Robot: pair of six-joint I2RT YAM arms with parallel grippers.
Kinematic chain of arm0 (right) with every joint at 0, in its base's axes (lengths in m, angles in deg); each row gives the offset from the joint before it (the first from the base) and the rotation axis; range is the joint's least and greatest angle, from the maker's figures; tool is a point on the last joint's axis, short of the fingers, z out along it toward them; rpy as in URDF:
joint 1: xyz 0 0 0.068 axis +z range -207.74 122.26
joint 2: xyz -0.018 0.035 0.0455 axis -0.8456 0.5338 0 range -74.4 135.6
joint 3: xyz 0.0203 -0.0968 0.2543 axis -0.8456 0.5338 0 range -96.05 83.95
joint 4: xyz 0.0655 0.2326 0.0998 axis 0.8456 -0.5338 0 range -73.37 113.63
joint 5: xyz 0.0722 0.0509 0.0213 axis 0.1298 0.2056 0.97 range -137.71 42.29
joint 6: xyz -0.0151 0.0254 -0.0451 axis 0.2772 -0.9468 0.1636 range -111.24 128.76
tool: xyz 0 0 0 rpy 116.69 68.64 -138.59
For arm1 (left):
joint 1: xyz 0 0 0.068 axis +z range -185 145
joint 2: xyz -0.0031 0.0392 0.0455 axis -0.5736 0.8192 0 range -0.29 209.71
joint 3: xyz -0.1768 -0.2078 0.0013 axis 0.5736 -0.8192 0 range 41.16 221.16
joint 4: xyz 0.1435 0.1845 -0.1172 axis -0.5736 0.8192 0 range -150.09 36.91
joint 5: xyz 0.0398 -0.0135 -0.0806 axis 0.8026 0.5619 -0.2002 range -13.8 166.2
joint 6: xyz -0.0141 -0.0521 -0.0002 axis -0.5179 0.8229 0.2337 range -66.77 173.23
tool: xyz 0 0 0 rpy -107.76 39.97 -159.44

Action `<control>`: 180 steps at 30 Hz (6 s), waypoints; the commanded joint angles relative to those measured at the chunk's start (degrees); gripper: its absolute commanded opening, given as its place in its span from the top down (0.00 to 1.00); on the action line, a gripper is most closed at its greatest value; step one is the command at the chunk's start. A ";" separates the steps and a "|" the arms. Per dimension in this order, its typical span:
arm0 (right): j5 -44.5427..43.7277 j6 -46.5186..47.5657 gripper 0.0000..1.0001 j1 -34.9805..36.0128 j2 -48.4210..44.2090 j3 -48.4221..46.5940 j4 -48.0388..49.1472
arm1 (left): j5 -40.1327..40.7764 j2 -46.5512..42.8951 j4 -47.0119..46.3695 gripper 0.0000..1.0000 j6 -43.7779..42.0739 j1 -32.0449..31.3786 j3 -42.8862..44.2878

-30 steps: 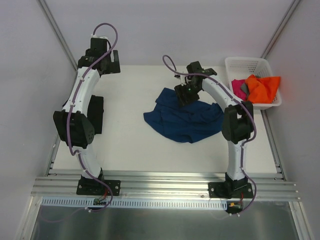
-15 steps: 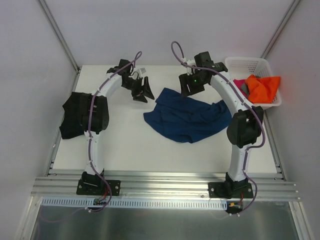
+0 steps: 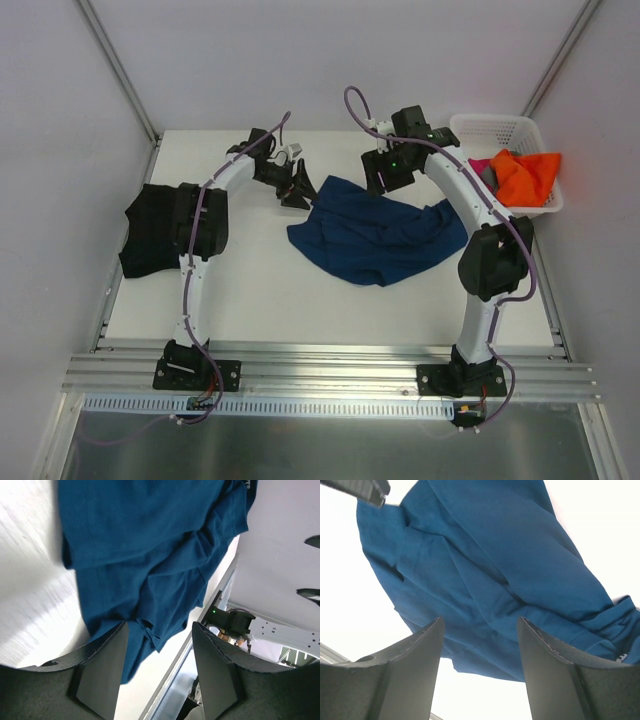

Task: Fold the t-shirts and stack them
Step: Flatten the tshirt out

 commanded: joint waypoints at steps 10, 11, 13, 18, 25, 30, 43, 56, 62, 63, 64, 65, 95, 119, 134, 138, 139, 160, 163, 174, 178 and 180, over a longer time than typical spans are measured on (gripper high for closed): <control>-4.64 3.20 0.36 1.17 -6.63 2.73 -0.59 | 3.20 7.76 -2.53 0.46 0.03 0.05 9.65; -4.73 3.20 0.36 1.26 -6.63 2.90 -0.76 | 3.55 8.20 -2.80 0.46 0.03 0.14 10.01; -5.08 3.37 0.36 1.61 -6.63 2.99 -0.76 | 4.78 8.64 -3.06 0.47 0.03 0.14 10.80; -5.69 3.73 0.36 2.49 -6.19 2.38 -1.02 | 6.01 9.78 -4.29 0.48 0.65 0.05 11.94; -6.13 3.82 0.35 3.02 -5.49 1.85 -1.20 | 6.45 10.75 -5.08 0.49 1.09 0.05 12.21; -6.75 3.99 0.35 3.28 -5.49 1.76 -1.20 | 7.59 11.72 -5.00 0.52 0.39 0.05 12.82; -7.63 4.69 0.34 3.90 -5.57 2.38 -1.11 | 24.73 9.71 -0.52 0.55 -6.47 -2.41 16.43; -6.66 4.43 0.34 3.90 -2.85 -0.87 -0.59 | 25.79 5.66 3.61 0.56 -9.11 -2.23 10.99; -5.87 4.17 0.34 3.29 -2.58 -0.87 -0.41 | 25.00 5.30 3.88 0.56 -8.93 -2.50 10.18; -5.78 4.08 0.34 3.20 -2.50 -0.79 -0.50 | 24.82 5.30 3.88 0.56 -8.84 -2.58 10.19; -5.69 4.08 0.34 3.20 -2.50 -0.79 -0.41 | 24.56 5.30 3.88 0.56 -8.84 -2.67 10.19; -5.69 4.08 0.34 3.02 -2.50 -0.79 -0.41 | 24.47 5.39 3.88 0.56 -8.76 -2.93 10.19; -6.39 4.52 0.34 2.23 -1.36 -1.31 0.21 | 26.66 3.55 4.41 1.00 -9.02 -2.33 11.06; -9.56 5.40 0.34 -5.94 4.00 0.45 0.65 | 36.25 -19.54 5.46 1.00 -16.66 7.00 13.08; -2.27 -1.45 0.34 -5.42 10.41 -13.08 1.79 | 33.53 -33.89 6.60 1.00 -17.45 6.73 -2.51; 0.28 -2.77 0.34 -2.70 14.90 -19.24 2.49 | 32.21 -33.73 6.95 1.00 -18.16 6.91 -10.98; 2.98 -3.82 0.34 -2.43 16.30 -19.85 3.10 | 31.33 -33.37 6.87 1.00 -18.07 6.91 -12.04; 27.52 -30.62 0.34 3.63 36.08 -28.91 19.80 | 29.92 -19.92 8.27 1.00 -17.01 3.13 -9.06; 28.76 -32.56 0.34 4.51 38.27 -28.38 19.98 | 30.88 -21.15 8.54 1.00 -17.02 2.86 -9.76; 24.29 -29.77 0.34 -2.24 20.30 -2.65 9.09 | 31.50 -24.40 9.42 1.00 -15.44 4.88 -7.57; 21.56 -26.08 0.34 -5.50 12.02 9.20 4.17 | 30.01 -24.23 9.42 1.00 -14.21 5.76 -5.55; 18.85 -24.58 0.34 -6.64 8.51 10.90 3.02 | 29.30 -24.40 9.59 1.00 -14.12 6.38 -5.20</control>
